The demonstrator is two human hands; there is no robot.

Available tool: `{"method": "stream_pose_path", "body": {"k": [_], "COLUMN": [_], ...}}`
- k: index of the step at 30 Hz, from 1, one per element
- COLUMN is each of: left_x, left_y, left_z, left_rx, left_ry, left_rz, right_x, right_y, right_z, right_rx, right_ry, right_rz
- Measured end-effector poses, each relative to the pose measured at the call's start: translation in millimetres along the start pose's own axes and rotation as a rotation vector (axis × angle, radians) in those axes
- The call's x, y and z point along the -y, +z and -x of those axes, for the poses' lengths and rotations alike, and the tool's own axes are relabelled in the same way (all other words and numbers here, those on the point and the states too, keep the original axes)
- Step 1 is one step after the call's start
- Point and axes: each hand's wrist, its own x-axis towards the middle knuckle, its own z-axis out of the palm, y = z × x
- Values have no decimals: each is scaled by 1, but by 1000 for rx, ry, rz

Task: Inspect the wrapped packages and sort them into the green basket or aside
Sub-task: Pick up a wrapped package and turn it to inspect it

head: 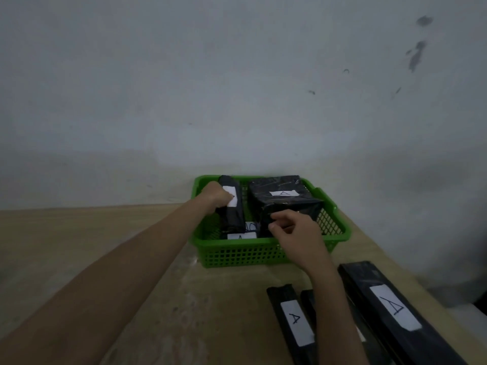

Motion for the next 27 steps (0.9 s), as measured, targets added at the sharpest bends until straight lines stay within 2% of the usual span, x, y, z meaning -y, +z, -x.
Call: {"method": "stream_pose_path", "body": {"k": [8,13,20,24,27], "left_x": [-4,-5,-6,0,10], "left_y": [35,41,37,30,28], "left_z": [-27,-21,-7,2,4], "left_rx": [33,23,279,308,335], "left_ry": [-3,13,-80,-17,96], "left_rz": [-158,-469,-454,-574,-640], "right_x": [-8,-10,-11,-11,-10], "right_y": [-3,-2,-2,-2,-2], "right_z": [-4,-3,-2,-3,-2], "right_rx": [31,27,36,32,37], "right_ry": [-16,-30,-14,4,6], "right_rz": [-37,-44,-77,-85,-75]}}
